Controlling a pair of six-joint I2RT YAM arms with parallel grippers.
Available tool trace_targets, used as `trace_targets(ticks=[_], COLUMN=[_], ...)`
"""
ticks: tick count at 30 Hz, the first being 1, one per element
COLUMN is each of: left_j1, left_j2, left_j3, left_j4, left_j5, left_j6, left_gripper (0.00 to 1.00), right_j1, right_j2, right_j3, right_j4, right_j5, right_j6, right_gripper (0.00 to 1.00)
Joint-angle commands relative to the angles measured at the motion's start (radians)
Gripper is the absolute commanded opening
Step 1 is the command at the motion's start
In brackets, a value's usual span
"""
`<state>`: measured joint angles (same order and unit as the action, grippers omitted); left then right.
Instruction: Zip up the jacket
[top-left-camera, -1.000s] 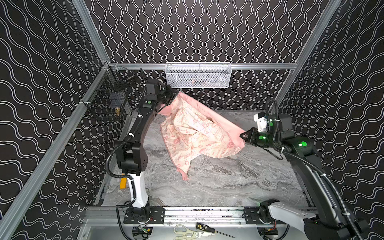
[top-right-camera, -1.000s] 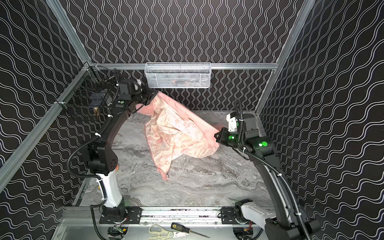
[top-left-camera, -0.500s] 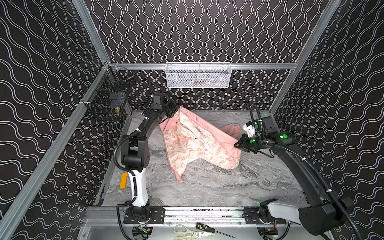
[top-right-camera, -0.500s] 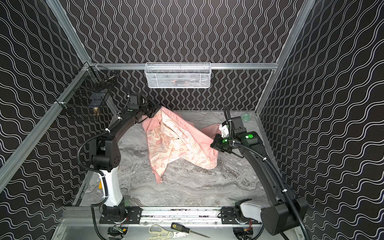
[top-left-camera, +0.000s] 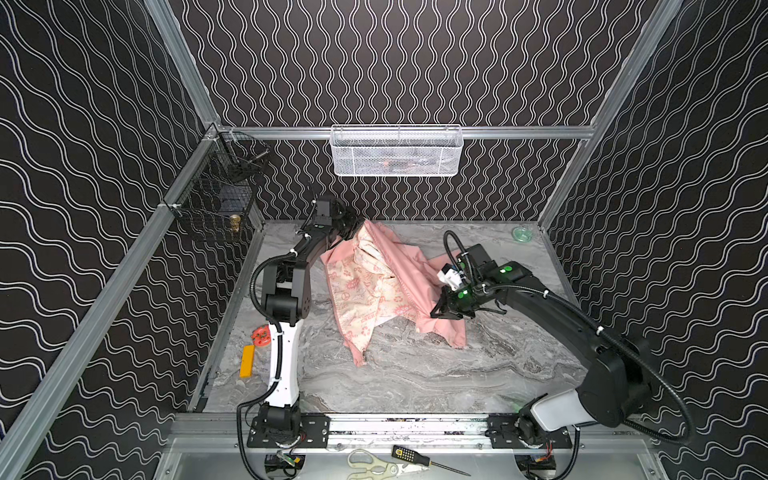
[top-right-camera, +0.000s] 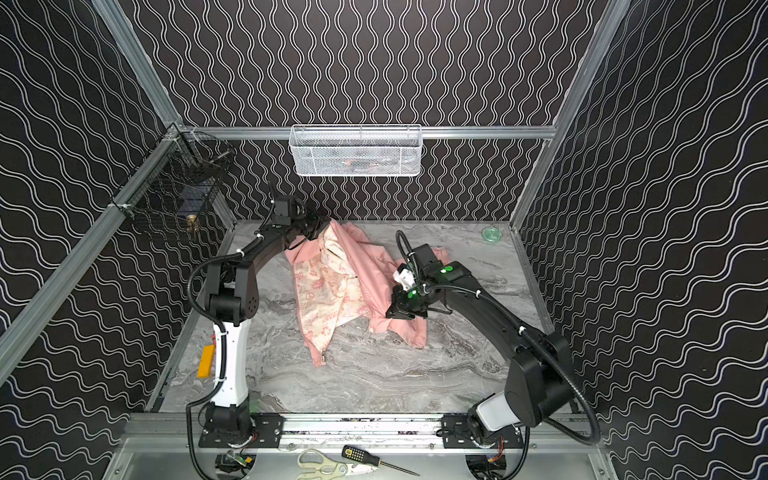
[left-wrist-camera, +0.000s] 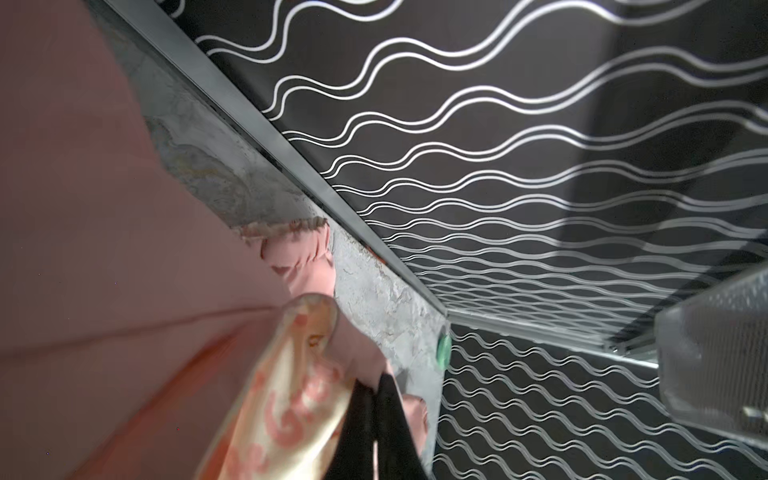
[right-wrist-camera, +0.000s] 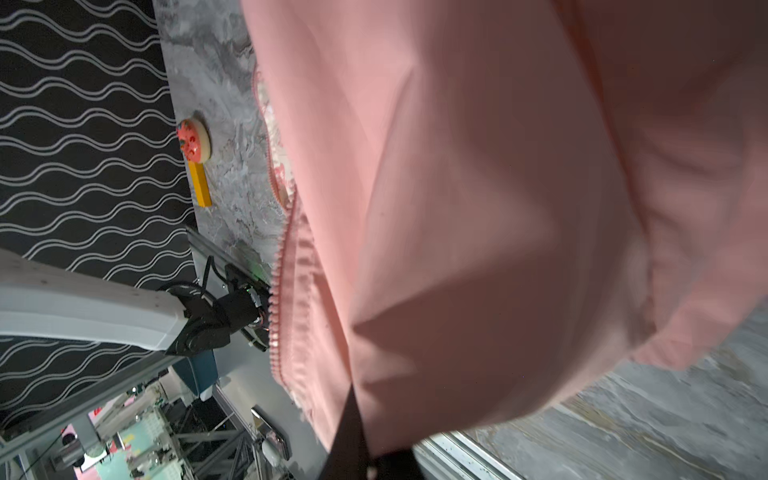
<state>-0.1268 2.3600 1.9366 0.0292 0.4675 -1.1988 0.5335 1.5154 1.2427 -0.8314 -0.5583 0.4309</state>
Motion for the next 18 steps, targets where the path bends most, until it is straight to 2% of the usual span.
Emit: trace_targets(ticks=[1,3,6,7,8,10,14,18], left_j1=[0.018,0.028,0.050,0.058,0.069,0.092,0.115,0.123], left_j2=[-0.003,-0.032,-0.080,-0.093,-0.099,-0.107,-0.153,-0.236], left_j3=[-0.001,0.002,-0.005,-0.004,0.000,0.003,-0.005,-0.055], left_j4=[0.136,0.040,-0.079,-0.117,-0.145,-0.178,-0.260,-0.345], left_j5=[-0.027,-0.061,-0.113,-0.127,-0.129,-0.113,-0.117,-0.117], left_j6=[-0.061,-0.011,0.071,0.090,0.101,0.118,0.176,0.258], left_gripper=[0.00,0.00,0.27,0.36,0.41,0.49,0.53,0.54], right_j1=[0.039,0.048,0.048,0.047,0.045,0.036,-0.011,-0.137], right_j2=[0.050,0.082,0.109,0.114,0.115,0.116,0.129,0.194], right_j3=[0.033,0.053,0.073,0.081,0.090,0.116,0.177,0.229], right_j4=[-0.052,-0.079,-0.100,-0.104,-0.107,-0.113,-0.100,-0.061], right_j5=[-0.099,-0.100,-0.098,-0.086,-0.075,-0.065,0.024,0.140], right_j6=[-0.069,-0.094,-0.119,-0.124,-0.125,-0.132,-0.110,-0.032], right_gripper=[0.00,0.09,0.30,0.42,0.50,0.60,0.68,0.70])
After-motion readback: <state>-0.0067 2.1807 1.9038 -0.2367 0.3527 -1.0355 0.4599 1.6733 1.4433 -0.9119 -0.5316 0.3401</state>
